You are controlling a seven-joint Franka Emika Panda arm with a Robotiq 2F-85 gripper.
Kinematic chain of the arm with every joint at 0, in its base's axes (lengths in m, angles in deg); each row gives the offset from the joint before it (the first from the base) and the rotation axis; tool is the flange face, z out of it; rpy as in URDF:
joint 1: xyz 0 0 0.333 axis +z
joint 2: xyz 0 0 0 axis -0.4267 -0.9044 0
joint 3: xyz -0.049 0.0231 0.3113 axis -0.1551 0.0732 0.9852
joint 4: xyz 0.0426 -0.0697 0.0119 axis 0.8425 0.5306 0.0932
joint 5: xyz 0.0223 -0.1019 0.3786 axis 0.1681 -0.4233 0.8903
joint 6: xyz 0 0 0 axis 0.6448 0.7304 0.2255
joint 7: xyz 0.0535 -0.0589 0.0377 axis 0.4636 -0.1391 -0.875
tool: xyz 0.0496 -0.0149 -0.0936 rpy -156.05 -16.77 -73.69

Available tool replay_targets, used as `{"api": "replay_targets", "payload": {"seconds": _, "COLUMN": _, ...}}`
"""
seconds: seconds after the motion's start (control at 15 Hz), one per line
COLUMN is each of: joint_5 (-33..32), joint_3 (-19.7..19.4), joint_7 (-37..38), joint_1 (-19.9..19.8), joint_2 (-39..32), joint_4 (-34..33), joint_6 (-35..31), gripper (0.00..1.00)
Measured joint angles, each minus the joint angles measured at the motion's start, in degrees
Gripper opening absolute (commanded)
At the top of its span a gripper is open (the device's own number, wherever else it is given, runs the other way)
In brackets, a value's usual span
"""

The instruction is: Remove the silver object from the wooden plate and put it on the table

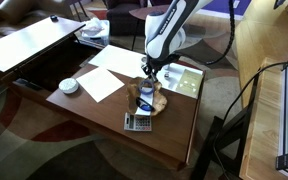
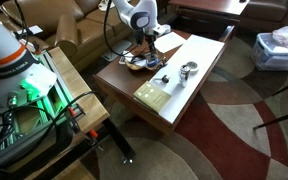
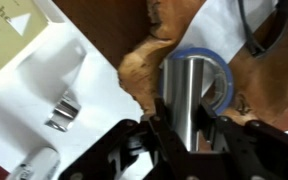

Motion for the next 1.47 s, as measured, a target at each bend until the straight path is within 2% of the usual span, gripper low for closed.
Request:
{"api": "replay_targets", "payload": {"seconds": 0.27, "joint_5": 4.5, "joint_3": -0.8, "joint_7": 2.0, "joint_1": -2.8, "joint_2": 0.1, "joint_4": 7.1, "joint_6": -1.1, "gripper": 0.11}}
{"api": "replay_targets", "payload": {"seconds": 0.67, "joint_5": 9.1, "joint_3": 3.6, "joint_7": 1.1, "joint_1": -8.7, "joint_2": -0.3, "joint_4": 14.2, "joint_6": -7.2, "gripper": 0.11}}
{"api": "replay_targets", "payload": {"seconds": 1.0, "joint_5": 9.6, "joint_3": 6.9, "joint_7": -0.3, "joint_1": -12.3, "joint_2": -2.7, "joint_4": 14.2, "joint_6": -10.2, "gripper": 0.11}}
{"api": "replay_targets", "payload": {"seconds": 1.47, "joint_5": 9.5, "joint_3": 7.2, "joint_7": -1.3, "joint_1": -12.9, "joint_2": -6.5, "joint_4": 9.0, "joint_6": -10.3, "gripper": 0.11}}
